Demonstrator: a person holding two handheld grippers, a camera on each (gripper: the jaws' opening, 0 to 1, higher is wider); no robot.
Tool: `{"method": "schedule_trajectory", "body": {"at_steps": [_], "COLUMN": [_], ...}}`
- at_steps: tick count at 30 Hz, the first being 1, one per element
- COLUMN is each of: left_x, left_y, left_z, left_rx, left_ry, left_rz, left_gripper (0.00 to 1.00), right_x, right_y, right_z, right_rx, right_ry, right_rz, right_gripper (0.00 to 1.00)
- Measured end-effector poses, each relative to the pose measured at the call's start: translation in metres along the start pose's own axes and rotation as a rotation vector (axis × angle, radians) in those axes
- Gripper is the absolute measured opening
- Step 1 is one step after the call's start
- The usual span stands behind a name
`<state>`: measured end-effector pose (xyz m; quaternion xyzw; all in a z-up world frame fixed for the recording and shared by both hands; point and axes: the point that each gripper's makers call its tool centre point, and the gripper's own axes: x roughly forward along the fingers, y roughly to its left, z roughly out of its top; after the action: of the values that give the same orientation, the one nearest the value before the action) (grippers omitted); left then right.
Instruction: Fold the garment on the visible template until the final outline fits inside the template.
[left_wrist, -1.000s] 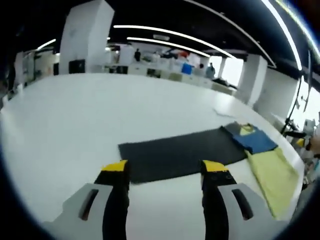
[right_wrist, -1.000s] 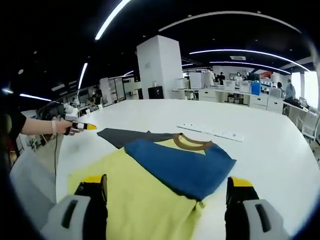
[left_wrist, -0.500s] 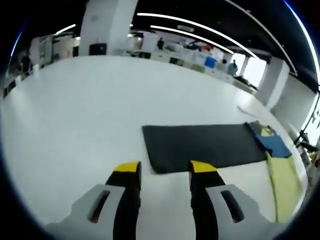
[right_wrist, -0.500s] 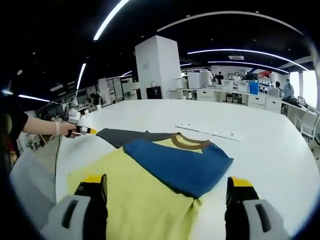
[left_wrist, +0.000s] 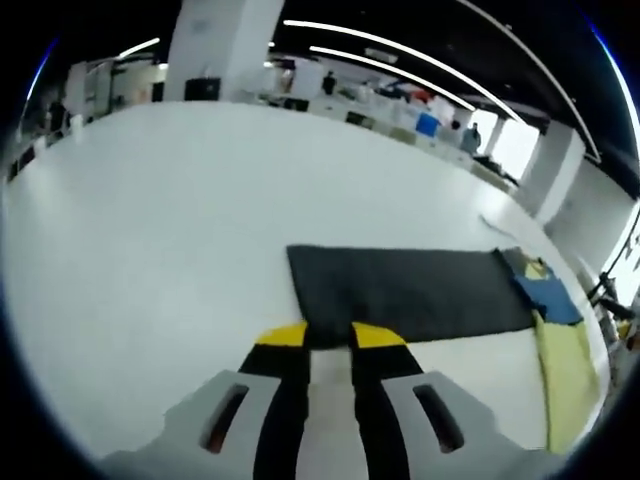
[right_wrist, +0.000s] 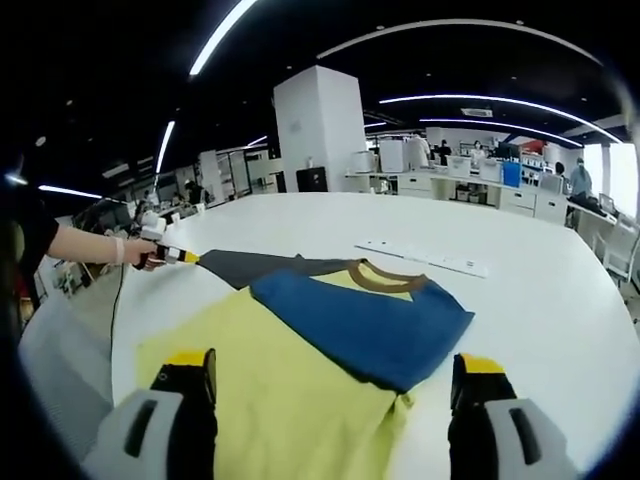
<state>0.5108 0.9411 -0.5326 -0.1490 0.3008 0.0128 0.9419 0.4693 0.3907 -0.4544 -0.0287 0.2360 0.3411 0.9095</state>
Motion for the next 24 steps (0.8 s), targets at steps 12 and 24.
{"method": "schedule_trajectory", "body": {"at_steps": [12,24], "left_x": [-0.010,-0.018], "left_y": [-0.019,-0.130], "left_z": [0.022,0.074], "left_rx": [0.015,0.054], "left_ry": [-0.099,-0.224], "left_rz": [-0.027,-0.295], "left_gripper": [0.00,0.00], "right_x": [0.000,0.001], "right_y": [-0.001,0.002], "right_z": [-0.006,-0.008], "right_rx": [0.012,0.018], "right_ry": [0.004,-0.007], "right_rz": [0.001,0.005], "right_gripper": [0.97,0.95]}}
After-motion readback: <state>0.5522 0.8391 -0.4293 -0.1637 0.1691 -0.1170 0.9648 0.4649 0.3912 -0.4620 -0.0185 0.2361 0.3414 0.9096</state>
